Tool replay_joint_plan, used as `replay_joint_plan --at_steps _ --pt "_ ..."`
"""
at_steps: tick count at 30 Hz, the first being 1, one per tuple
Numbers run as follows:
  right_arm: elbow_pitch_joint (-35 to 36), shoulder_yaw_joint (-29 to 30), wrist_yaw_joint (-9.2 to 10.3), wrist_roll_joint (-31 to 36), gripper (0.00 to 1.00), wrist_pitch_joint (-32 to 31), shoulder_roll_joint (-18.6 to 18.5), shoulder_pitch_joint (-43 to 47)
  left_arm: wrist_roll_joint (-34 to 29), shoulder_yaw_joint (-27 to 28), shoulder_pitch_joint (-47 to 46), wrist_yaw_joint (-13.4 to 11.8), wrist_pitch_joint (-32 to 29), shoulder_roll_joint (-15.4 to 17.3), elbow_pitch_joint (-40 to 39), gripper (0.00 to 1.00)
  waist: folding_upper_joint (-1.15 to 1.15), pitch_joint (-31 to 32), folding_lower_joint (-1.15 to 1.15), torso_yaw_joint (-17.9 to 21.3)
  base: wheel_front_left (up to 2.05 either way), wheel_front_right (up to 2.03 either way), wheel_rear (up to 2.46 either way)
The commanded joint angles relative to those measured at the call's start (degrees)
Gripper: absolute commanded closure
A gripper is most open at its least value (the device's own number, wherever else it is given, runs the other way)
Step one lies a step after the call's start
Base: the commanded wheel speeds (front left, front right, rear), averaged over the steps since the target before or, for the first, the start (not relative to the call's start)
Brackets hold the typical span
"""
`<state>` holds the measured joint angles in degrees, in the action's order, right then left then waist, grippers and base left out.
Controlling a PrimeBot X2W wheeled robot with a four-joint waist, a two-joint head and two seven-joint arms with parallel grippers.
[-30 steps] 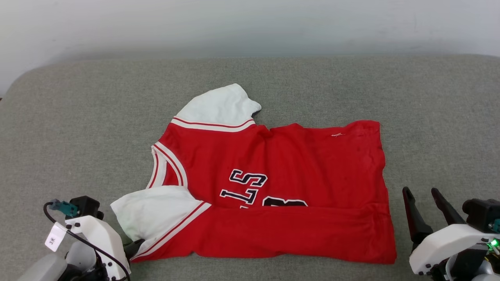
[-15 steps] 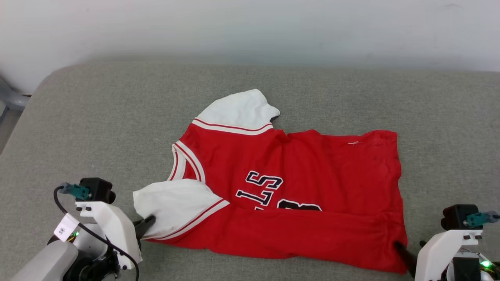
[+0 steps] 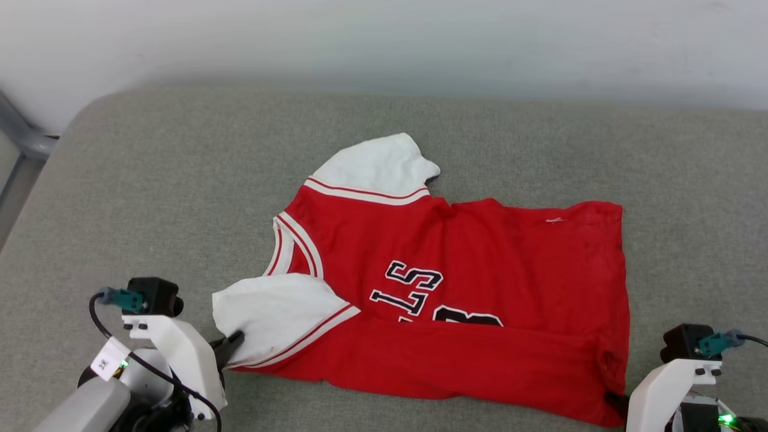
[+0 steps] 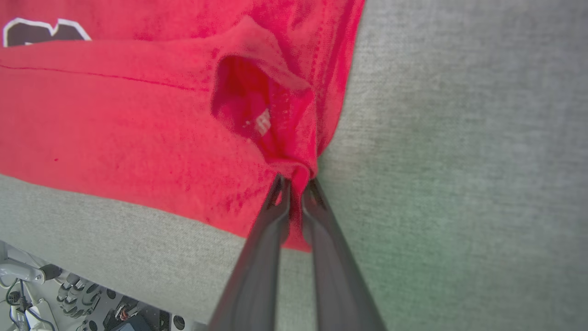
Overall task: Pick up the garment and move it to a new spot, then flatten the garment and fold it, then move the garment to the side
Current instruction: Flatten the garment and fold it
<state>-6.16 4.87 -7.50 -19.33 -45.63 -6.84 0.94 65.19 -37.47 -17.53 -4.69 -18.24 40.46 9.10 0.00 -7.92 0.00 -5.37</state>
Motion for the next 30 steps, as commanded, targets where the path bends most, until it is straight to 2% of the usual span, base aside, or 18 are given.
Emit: replay_joint_plan --at_steps 1,7,9,17,20,23,24,25,26,27,30 --pt "-1.1 -0.4 0.03 -0.7 1.0 -0.1 0.4 0.5 -0.2 -0.1 1.2 -0.4 0.5 -0.5 0.1 1.0 0.0 1.3 0.0 0.0 0.0 0.0 0.0" --pt "1.7 -0.4 0.03 -1.9 1.0 0.1 -1.2 2.2 0.1 -0.6 4.9 -2.0 1.5 -0.1 -1.0 1.0 0.0 6.7 0.0 0.0 0.0 0.0 0.0" --pt "4.8 -0.1 0.03 -2.7 1.0 -1.4 -1.7 5.2 0.6 -0.4 8.4 -4.1 2.2 0.9 -3.5 1.0 0.0 9.4 0.0 -0.3 0.0 0.0 0.0" --pt "10.5 3.0 0.03 -3.3 1.0 -4.5 -0.4 12.4 2.5 0.0 15.0 -8.5 1.9 3.5 -8.8 1.0 0.0 11.2 0.0 -1.4 0.0 0.0 0.0" --pt "10.9 3.5 0.03 -2.9 1.0 -5.1 0.3 13.9 3.0 -0.4 16.4 -8.9 1.4 3.5 -9.2 1.0 0.0 11.1 0.0 -1.5 0.0 0.0 0.0" --pt "10.6 4.0 0.03 -2.8 1.0 -4.1 1.4 15.1 3.5 -0.5 17.0 -8.4 2.4 2.1 -8.2 1.0 0.0 10.6 0.0 -1.5 0.0 0.0 0.0" --pt "10.2 4.1 0.03 -2.7 0.9 -3.6 1.7 15.5 4.0 -0.3 17.1 -8.2 2.6 1.3 -7.5 0.98 0.0 10.3 0.0 -1.6 0.0 0.0 0.0" --pt "9.7 4.4 0.03 -3.0 0.63 -2.7 2.1 15.6 4.1 -0.4 16.8 -7.8 2.7 0.9 -6.8 0.59 0.0 10.1 0.0 -1.6 0.0 0.0 0.0" --pt "9.2 4.3 0.03 -3.2 0.08 -2.0 2.3 15.8 4.0 -0.5 16.2 -7.5 2.9 0.4 -6.2 0.21 0.0 9.9 0.0 -1.6 0.0 0.0 0.0" --pt "8.8 4.1 0.03 -3.4 0.0 -0.7 2.6 15.9 3.5 -0.5 15.5 -7.2 3.3 0.1 -5.4 0.0 0.0 9.8 0.0 -1.6 0.0 0.0 0.0" --pt "9.3 3.3 0.03 -2.8 0.0 5.0 2.7 15.2 2.8 0.0 14.5 -6.5 5.0 -0.8 -3.5 0.0 0.0 9.5 0.0 -1.0 0.0 0.0 0.0"
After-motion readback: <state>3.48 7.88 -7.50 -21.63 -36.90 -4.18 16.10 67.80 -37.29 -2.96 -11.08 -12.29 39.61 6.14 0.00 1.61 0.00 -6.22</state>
